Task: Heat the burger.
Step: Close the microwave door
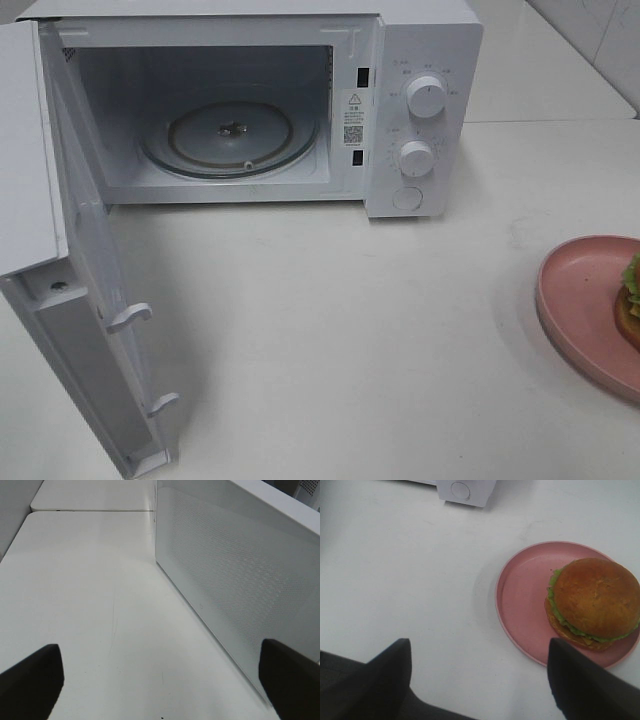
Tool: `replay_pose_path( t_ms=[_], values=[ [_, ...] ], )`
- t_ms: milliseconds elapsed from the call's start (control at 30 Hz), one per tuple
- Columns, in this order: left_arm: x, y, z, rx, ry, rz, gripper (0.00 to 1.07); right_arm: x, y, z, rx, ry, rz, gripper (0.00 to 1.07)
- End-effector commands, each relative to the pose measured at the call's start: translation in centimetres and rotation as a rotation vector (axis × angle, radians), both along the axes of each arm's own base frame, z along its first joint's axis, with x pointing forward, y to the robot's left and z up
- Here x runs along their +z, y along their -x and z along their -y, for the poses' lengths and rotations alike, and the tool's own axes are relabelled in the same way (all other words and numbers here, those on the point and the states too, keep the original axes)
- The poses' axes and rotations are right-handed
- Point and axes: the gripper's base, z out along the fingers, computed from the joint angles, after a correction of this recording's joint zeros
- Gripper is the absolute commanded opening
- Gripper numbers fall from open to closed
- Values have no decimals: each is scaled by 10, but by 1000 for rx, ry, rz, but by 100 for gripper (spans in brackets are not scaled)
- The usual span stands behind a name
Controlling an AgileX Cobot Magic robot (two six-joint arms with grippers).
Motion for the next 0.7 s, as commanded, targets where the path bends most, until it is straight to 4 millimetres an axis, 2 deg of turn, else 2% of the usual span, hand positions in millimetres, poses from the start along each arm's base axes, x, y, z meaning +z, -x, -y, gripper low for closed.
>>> replay_pose_path(
  t_ms=[33,300,500,700],
  values=[
    [0,3,0,0,4,17,98,-4,8,3,-30,-3,42,75],
    [0,3,0,0,4,17,98,-3,30,11,-155,9,169,75],
    [0,3,0,0,4,17,98,-10,49,11,-214,-12,254,75],
    [0,2,0,0,4,15,98,-10,51,10,-227,-16,264,75]
  ],
)
